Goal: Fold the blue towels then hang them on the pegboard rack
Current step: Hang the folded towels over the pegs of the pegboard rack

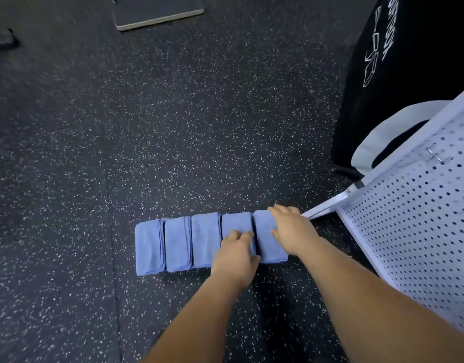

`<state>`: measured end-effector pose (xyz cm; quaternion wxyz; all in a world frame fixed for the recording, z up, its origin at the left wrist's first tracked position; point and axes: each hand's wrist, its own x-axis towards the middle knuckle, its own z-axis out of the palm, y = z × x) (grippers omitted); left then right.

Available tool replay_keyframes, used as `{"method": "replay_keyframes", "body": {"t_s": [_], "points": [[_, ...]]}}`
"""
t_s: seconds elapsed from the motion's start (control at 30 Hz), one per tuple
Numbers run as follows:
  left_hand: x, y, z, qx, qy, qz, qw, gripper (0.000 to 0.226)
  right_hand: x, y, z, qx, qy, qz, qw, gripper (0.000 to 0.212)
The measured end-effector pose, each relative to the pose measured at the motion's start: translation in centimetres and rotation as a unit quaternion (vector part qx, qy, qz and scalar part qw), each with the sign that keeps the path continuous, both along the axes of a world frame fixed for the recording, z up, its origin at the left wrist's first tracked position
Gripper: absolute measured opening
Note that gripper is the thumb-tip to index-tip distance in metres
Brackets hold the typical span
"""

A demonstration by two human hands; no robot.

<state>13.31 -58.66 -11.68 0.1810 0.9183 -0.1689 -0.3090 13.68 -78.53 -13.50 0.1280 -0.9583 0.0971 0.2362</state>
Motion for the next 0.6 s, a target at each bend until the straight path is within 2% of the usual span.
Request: {"method": "replay_keyframes", "body": {"t_s": [0.13, 0.23, 0.4, 0.5, 0.6], "points": [[-0.4, 0.1, -1.1, -0.008, 0.004, -0.017, 1.0, 0.063, 0.4, -0.3, -1.0, -0.023, -0.008, -0.007, 1.0, 0.07], [-0.5, 0.1, -1.3, -0.015, 0.008, -0.021, 1.0, 0.066, 0.7, -0.5, -0.8, -0.014, -0.023, -0.022, 0.999, 0.055], [-0.9, 0.6, -0.9, -0.044, -0.005, -0.015, 0.999, 0.058, -0.1, -0.6, 0.9, 0.119, 0.009, -0.105, 0.987, 0.045], [-1.7, 0.9, 0.4, -0.087, -0.016, 0.007, 0.996, 0.047, -1.0, -0.6, 3.4, 0.178, -0.02, -0.154, 0.972, 0.046], [-2.7, 1.0, 2.9, -0.118, -0.013, 0.013, 0.993, 0.049, -2.1, -0.7, 7.3, 0.208, -0.05, -0.179, 0.96, 0.047]]}}
